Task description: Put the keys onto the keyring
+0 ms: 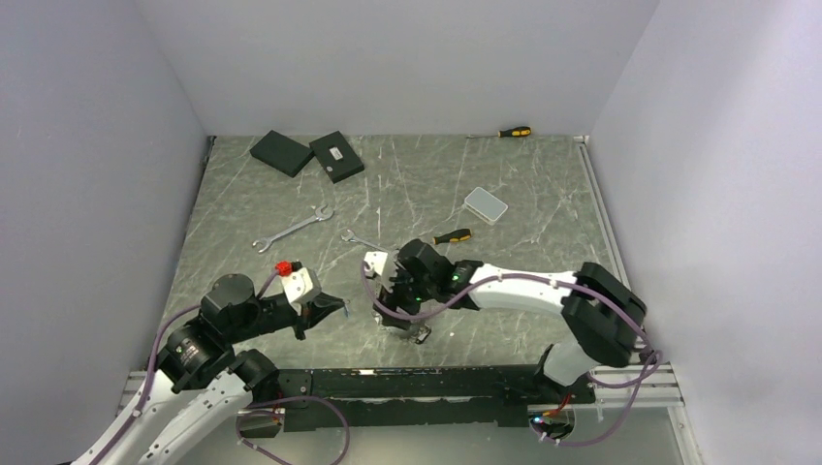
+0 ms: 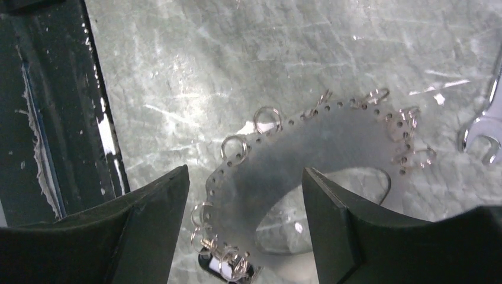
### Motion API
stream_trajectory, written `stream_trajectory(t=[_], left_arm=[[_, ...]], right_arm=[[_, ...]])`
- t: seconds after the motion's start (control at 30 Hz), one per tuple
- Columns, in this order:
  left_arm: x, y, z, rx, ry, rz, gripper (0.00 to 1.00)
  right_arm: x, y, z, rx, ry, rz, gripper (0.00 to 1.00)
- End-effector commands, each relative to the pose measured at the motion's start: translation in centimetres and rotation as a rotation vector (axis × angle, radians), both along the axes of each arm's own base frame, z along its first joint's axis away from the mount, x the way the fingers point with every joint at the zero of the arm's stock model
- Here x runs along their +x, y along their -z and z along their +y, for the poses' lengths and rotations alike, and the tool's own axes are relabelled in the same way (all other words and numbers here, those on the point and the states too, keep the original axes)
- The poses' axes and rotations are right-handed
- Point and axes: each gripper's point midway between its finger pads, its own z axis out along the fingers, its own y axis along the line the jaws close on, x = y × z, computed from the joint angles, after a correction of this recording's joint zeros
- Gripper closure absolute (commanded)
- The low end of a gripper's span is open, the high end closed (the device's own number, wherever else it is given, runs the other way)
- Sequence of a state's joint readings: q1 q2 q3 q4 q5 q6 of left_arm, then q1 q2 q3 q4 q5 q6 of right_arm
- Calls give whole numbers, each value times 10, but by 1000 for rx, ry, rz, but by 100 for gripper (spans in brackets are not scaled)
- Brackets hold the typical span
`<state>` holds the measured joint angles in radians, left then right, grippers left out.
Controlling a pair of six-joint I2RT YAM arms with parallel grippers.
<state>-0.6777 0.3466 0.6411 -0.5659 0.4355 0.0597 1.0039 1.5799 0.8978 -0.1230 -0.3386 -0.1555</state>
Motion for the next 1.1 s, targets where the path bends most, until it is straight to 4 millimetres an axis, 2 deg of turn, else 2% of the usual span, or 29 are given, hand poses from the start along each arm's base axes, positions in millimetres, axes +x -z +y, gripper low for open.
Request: stream_trajectory(t=[0.0, 0.1, 0.23, 0.47, 0.63, 0.9, 1.07], left_arm=[[5, -5, 1, -15, -15, -44, 100], [6, -4, 1, -10, -18, -43, 100], [8, -1, 0, 0, -21, -39, 100], [10, 0, 2, 0, -34, -43, 100], [12, 1, 2, 4, -41, -42, 100], [14, 1, 4, 4, -51, -46, 100], [14, 1, 4, 3, -51, -49, 100]], right_arm=[[3, -16, -7, 100, -16, -121, 29], [-8, -14, -15, 125, -59, -129, 32], [-12, -8, -17, 128, -60, -115, 35], [1, -11, -8, 164, -10, -144, 44], [9, -12, -1, 178, -14, -189, 45], [25, -7, 19, 154, -34, -173, 51], [29, -10, 23, 161, -99, -203, 56]])
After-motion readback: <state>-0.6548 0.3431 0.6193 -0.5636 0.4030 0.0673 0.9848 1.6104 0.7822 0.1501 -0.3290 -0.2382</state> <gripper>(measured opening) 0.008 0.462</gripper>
